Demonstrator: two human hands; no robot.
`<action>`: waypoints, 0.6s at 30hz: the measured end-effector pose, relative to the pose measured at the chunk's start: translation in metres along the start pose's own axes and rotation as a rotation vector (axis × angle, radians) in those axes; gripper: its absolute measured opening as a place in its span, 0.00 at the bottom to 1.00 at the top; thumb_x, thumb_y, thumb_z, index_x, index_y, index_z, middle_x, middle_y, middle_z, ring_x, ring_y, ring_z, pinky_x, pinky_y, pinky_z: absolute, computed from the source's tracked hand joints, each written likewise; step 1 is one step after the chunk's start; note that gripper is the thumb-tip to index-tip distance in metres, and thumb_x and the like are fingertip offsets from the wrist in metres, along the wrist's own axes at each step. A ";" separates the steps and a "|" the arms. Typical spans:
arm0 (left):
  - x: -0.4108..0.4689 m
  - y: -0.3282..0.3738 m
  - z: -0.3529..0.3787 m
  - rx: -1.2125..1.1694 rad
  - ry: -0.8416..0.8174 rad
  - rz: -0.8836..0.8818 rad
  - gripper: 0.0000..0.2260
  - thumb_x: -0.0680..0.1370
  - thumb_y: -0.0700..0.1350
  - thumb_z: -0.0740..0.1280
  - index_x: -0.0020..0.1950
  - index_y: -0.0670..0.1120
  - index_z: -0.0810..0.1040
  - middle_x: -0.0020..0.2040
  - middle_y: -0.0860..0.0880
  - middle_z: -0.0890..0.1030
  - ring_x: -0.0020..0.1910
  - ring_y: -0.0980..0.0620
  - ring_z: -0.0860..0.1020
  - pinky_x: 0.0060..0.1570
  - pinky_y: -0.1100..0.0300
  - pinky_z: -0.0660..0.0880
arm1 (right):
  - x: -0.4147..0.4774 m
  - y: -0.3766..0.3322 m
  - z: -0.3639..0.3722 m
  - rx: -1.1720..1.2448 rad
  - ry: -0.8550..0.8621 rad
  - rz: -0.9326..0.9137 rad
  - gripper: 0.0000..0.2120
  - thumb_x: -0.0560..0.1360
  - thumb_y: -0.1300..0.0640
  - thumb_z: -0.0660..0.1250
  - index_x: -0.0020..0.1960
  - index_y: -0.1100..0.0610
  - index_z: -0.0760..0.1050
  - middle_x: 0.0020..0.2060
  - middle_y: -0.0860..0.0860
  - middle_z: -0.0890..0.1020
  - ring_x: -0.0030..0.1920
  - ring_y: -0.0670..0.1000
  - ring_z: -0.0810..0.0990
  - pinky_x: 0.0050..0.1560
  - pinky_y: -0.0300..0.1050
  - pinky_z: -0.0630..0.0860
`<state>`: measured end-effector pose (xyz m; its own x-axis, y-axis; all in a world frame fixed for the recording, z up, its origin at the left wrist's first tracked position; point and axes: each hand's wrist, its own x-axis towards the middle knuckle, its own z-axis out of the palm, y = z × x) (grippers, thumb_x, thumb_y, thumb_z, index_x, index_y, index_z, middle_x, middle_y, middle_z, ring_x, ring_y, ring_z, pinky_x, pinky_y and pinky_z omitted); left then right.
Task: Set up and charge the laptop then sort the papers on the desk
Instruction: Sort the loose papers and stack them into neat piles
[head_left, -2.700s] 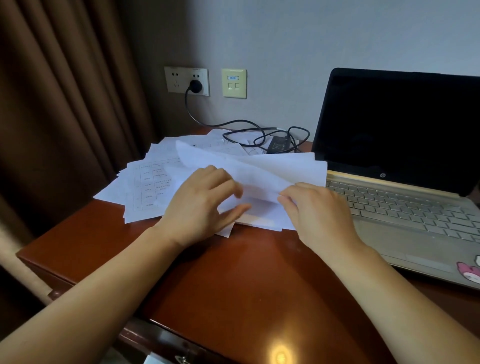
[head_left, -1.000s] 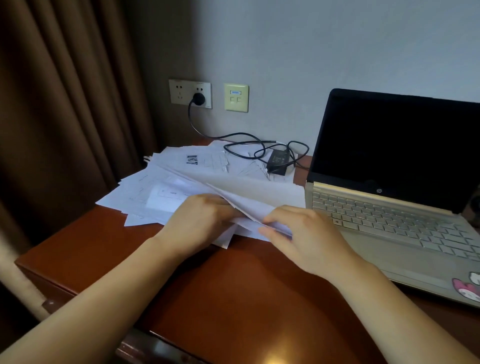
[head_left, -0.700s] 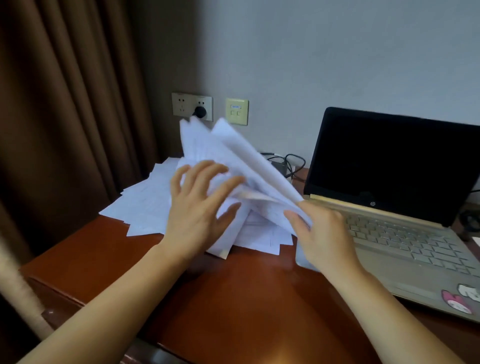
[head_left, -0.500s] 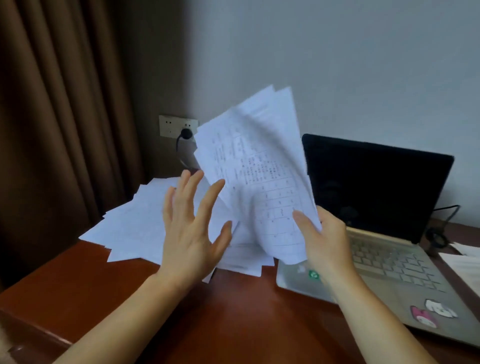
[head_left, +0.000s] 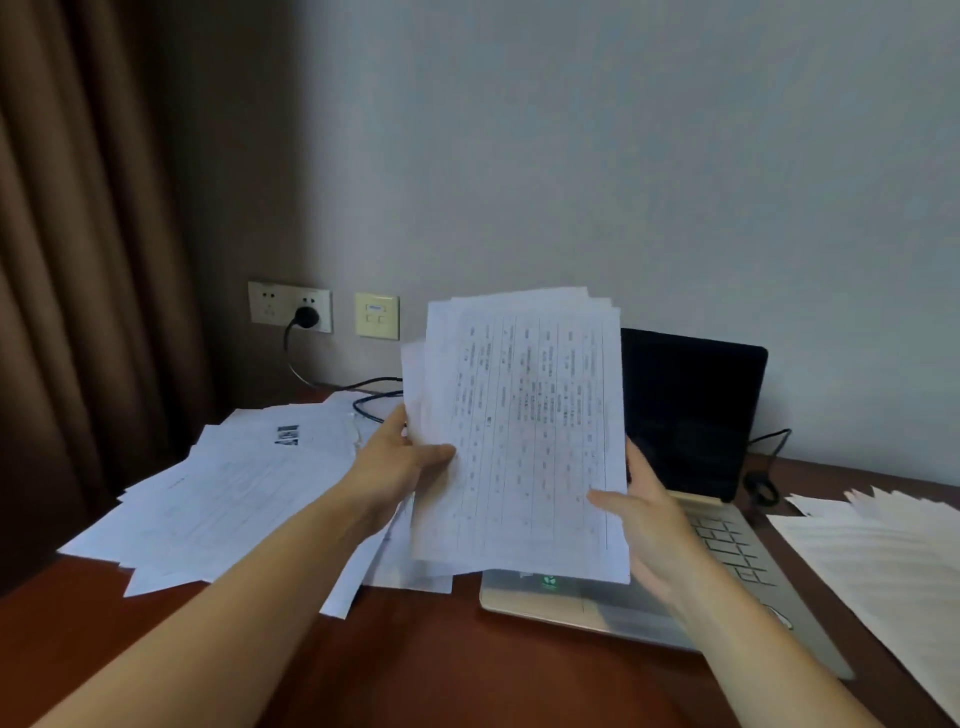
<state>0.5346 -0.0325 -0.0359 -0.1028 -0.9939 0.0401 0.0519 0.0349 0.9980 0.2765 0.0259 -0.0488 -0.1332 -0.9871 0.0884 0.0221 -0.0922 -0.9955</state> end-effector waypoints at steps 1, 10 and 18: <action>0.002 0.000 0.002 0.053 0.000 0.007 0.23 0.79 0.35 0.70 0.68 0.56 0.69 0.60 0.49 0.80 0.56 0.49 0.81 0.47 0.55 0.81 | 0.002 -0.001 -0.004 0.003 -0.006 0.035 0.31 0.76 0.70 0.66 0.70 0.41 0.68 0.58 0.50 0.83 0.58 0.54 0.82 0.58 0.60 0.79; 0.005 0.033 0.020 0.242 -0.061 0.198 0.27 0.79 0.39 0.70 0.71 0.61 0.67 0.62 0.55 0.79 0.61 0.49 0.78 0.62 0.43 0.77 | 0.017 -0.057 -0.010 0.097 0.054 -0.029 0.16 0.75 0.63 0.72 0.63 0.58 0.79 0.55 0.54 0.84 0.54 0.56 0.84 0.54 0.56 0.81; -0.003 0.032 0.023 0.159 0.003 0.277 0.26 0.78 0.46 0.74 0.71 0.57 0.67 0.65 0.56 0.78 0.64 0.50 0.78 0.65 0.43 0.76 | 0.017 -0.067 -0.008 0.008 0.034 -0.201 0.19 0.74 0.59 0.74 0.64 0.53 0.78 0.56 0.49 0.85 0.55 0.50 0.84 0.57 0.54 0.80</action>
<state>0.5139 -0.0263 -0.0033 -0.1031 -0.9448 0.3111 -0.0782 0.3195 0.9444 0.2644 0.0164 0.0189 -0.1691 -0.9437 0.2844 -0.0004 -0.2884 -0.9575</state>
